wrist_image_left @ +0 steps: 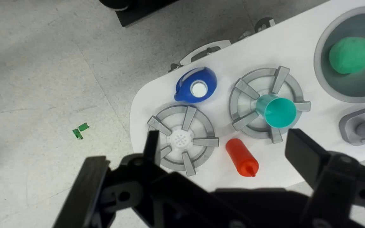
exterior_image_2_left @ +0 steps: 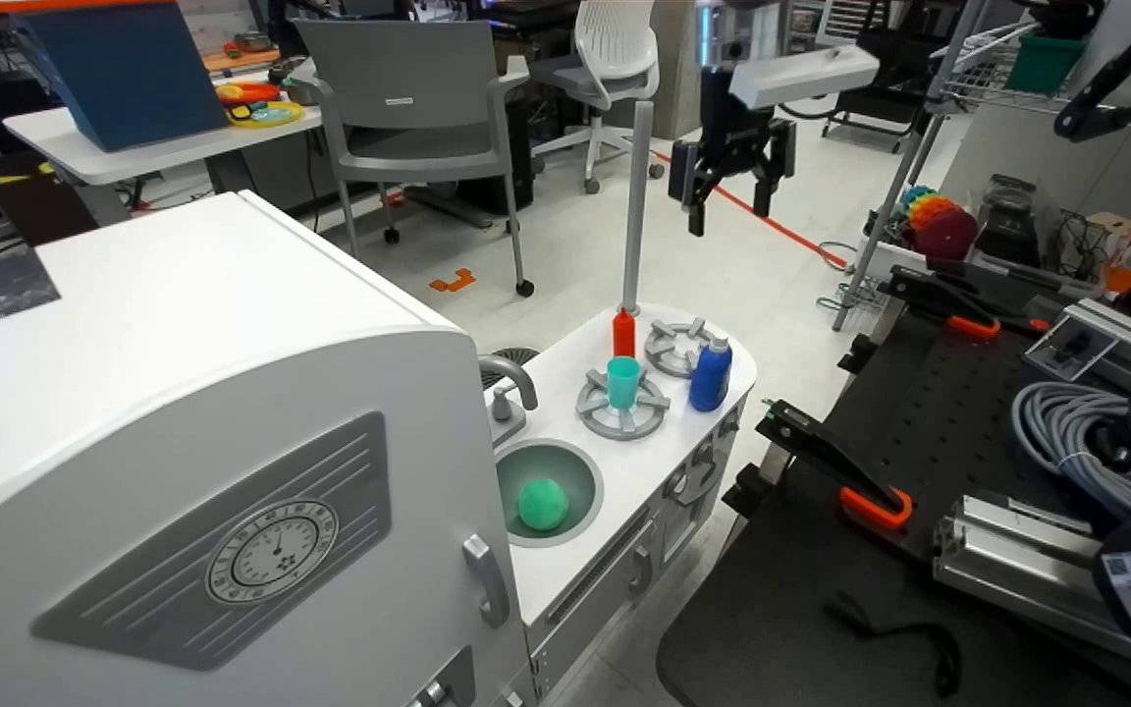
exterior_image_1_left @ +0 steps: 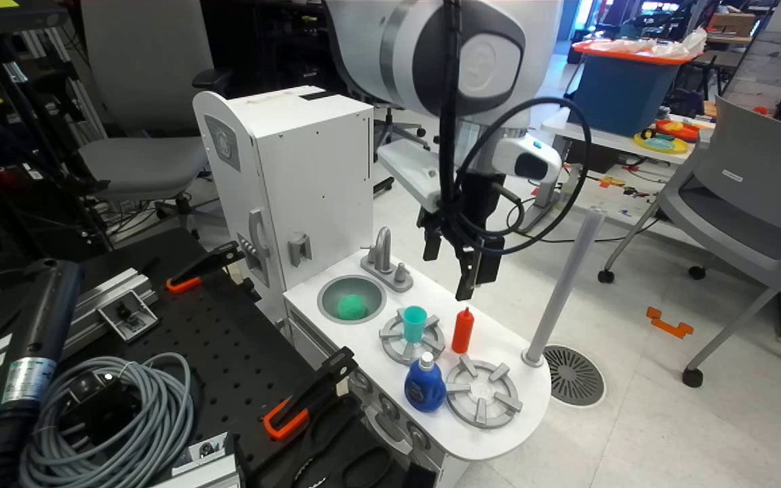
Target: Put the orange bottle on the stove plate to the right
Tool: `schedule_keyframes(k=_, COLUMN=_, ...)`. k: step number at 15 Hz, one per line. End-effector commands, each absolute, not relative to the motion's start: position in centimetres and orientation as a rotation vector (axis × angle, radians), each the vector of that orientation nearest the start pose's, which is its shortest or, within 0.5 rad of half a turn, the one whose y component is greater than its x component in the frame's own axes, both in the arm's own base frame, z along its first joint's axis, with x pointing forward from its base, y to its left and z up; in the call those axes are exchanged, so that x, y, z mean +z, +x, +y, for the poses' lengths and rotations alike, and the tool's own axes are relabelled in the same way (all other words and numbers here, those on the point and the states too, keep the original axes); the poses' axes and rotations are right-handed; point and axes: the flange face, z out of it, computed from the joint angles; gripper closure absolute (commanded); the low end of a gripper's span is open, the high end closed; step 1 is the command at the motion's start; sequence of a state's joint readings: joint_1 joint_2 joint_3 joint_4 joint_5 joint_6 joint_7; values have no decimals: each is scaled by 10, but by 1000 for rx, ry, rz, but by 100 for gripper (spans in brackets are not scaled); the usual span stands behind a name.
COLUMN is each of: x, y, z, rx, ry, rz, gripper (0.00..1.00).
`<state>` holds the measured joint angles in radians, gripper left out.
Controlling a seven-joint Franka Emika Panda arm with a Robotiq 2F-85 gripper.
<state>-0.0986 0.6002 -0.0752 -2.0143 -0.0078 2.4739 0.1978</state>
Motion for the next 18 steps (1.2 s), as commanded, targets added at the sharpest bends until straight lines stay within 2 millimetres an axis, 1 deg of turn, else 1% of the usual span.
schedule_keyframes(k=1, x=88, y=623, z=-102, rx=206, ry=-3137, rz=637, gripper=0)
schedule_keyframes(k=2, x=75, y=633, z=-101, rx=188, ry=-3127, rz=652, gripper=0)
schedule_keyframes(k=4, x=54, y=650, z=-98, rx=172, ry=-3138, rz=680, gripper=0)
schedule_keyframes(k=8, x=21, y=678, z=-88, rx=140, ry=-3164, rz=731, gripper=0)
schedule_keyframes(k=14, x=-22, y=699, z=-69, rx=180, ry=-3181, rz=783, gripper=0)
schedule_keyframes(k=18, x=-42, y=708, z=-61, rx=201, ry=-3190, rz=821, gripper=0)
